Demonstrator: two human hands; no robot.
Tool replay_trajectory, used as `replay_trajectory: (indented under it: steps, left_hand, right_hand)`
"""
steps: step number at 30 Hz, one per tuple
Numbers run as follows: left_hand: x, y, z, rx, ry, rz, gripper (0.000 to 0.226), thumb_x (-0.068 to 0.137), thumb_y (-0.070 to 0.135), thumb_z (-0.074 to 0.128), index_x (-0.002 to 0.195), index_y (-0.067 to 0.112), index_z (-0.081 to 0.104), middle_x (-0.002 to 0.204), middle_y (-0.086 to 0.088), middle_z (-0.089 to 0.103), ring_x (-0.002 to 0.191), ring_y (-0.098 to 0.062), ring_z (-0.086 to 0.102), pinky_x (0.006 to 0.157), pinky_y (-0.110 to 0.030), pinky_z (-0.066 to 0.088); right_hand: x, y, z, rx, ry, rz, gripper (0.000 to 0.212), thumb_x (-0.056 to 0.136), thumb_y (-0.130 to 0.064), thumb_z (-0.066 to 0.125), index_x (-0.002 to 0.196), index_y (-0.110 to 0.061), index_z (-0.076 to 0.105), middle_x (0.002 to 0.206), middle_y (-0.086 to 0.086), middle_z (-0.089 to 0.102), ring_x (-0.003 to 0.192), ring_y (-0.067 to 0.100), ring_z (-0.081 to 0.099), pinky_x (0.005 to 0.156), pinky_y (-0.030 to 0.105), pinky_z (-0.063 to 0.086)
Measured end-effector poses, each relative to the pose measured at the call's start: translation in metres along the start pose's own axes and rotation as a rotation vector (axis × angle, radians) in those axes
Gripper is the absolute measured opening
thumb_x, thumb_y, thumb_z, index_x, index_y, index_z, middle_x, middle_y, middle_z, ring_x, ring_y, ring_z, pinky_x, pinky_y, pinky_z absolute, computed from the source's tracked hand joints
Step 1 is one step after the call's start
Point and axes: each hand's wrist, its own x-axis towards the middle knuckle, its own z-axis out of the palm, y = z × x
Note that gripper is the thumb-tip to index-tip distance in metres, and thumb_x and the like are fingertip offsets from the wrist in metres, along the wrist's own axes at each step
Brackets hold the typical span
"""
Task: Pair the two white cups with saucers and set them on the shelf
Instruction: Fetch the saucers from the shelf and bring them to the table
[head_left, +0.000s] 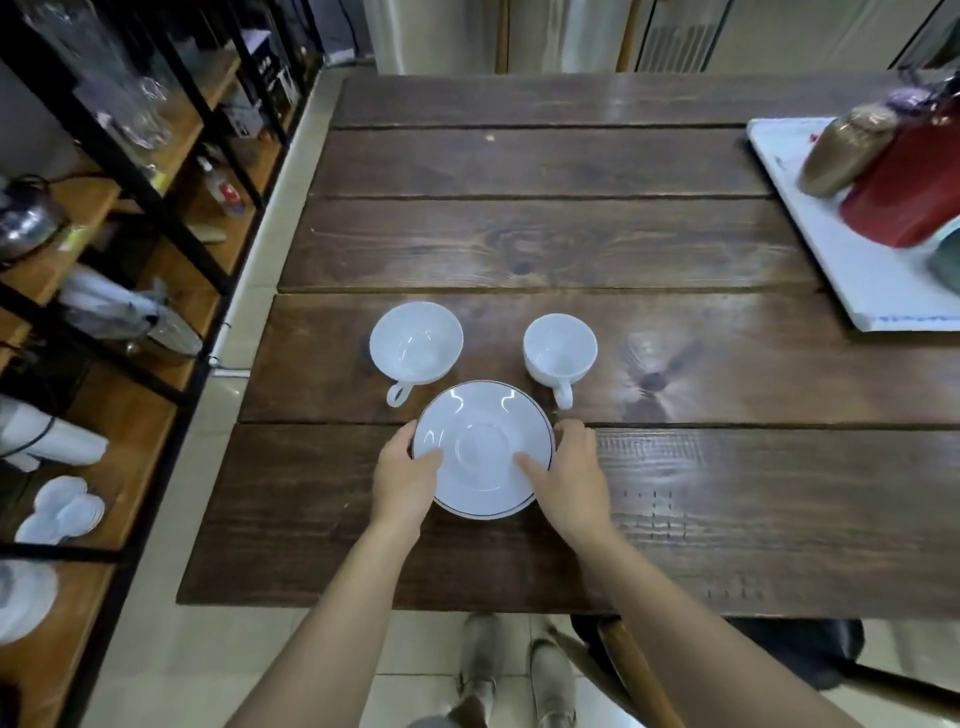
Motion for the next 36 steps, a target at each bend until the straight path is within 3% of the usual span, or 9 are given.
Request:
replay_trajectory:
  steps: [2,6,10,14,18,23,31,33,36]
  left_hand:
    - [0.003,-0.003,0.004,0.108,0.020,0.026,0.040,0.084,0.012,0.060,0.123,0.021,0.056,0.120,-0.007,0.057,0.098,-0.022,0.057,0.086,-0.037,0.050]
    - [0.003,-0.002,0.009,0.232,0.083,0.027,0.044,0.080,0.014,0.067,0.120,0.015,0.049,0.119,-0.009,0.049,0.095,-0.022,0.052,0.079,-0.036,0.048]
    - [0.008,-0.002,0.007,0.256,0.083,-0.013,0.031,0.080,0.011,0.067,0.100,0.012,0.044,0.114,-0.012,0.052,0.093,-0.024,0.053,0.071,-0.036,0.047]
    - [0.011,-0.001,0.004,0.320,0.095,0.002,0.020,0.084,0.008,0.060,0.101,0.009,0.049,0.109,-0.012,0.057,0.094,-0.028,0.056,0.069,-0.037,0.049]
    - [0.014,0.002,-0.005,0.366,0.145,0.013,0.009,0.082,0.008,0.060,0.087,0.010,0.052,0.098,-0.010,0.061,0.081,-0.025,0.055,0.056,-0.031,0.041]
    - [0.020,0.005,-0.018,0.444,0.114,0.025,0.011,0.077,0.014,0.068,0.081,0.011,0.059,0.090,-0.007,0.065,0.078,-0.027,0.059,0.061,-0.033,0.046]
    - [-0.004,0.009,-0.023,0.454,0.207,0.144,0.010,0.083,0.024,0.062,0.085,0.019,0.053,0.092,-0.005,0.065,0.085,-0.027,0.058,0.065,-0.034,0.047]
    - [-0.016,0.014,-0.020,0.402,0.242,0.217,0.009,0.083,0.027,0.059,0.083,0.019,0.056,0.089,-0.006,0.065,0.088,-0.030,0.058,0.074,-0.040,0.050]
    - [-0.036,0.031,-0.012,0.247,0.248,0.343,0.018,0.085,0.034,0.055,0.075,0.019,0.056,0.080,-0.004,0.064,0.083,-0.027,0.058,0.069,-0.035,0.045]
  right_hand:
    - [-0.003,0.000,0.002,-0.013,0.025,0.043,0.034,0.083,-0.036,0.062,0.097,-0.017,0.038,0.105,0.004,0.050,0.078,0.022,0.051,0.065,0.033,0.038]
    - [-0.002,-0.003,0.002,-0.067,-0.020,0.123,0.034,0.084,-0.040,0.059,0.096,-0.014,0.042,0.103,0.006,0.057,0.084,0.026,0.056,0.066,0.033,0.036]
    - [-0.002,-0.005,0.000,-0.078,-0.042,0.110,0.033,0.084,-0.041,0.058,0.095,-0.015,0.042,0.097,0.001,0.059,0.085,0.024,0.058,0.068,0.033,0.036]
    - [-0.010,-0.010,0.003,-0.092,0.035,0.042,0.027,0.086,-0.041,0.054,0.087,-0.019,0.037,0.084,-0.006,0.053,0.072,0.018,0.052,0.064,0.031,0.032]
    - [-0.015,-0.016,0.010,-0.113,0.057,0.035,0.027,0.089,-0.039,0.050,0.090,-0.017,0.035,0.088,-0.001,0.058,0.084,0.028,0.062,0.065,0.032,0.033]
    - [-0.018,-0.020,0.016,-0.159,0.111,0.031,0.030,0.091,-0.038,0.047,0.101,-0.011,0.039,0.097,0.008,0.067,0.087,0.032,0.063,0.066,0.034,0.035]
    - [-0.037,-0.013,0.015,0.078,0.238,-0.079,0.026,0.089,-0.038,0.055,0.091,-0.021,0.036,0.069,-0.011,0.054,0.068,0.022,0.057,0.066,0.033,0.038]
    - [-0.038,-0.009,0.010,0.154,0.271,-0.086,0.025,0.088,-0.038,0.057,0.091,-0.023,0.037,0.069,-0.013,0.055,0.069,0.020,0.057,0.067,0.033,0.039]
    - [-0.036,-0.003,-0.005,0.318,0.320,-0.075,0.025,0.086,-0.038,0.060,0.093,-0.026,0.039,0.082,-0.004,0.066,0.079,0.023,0.063,0.075,0.044,0.048]
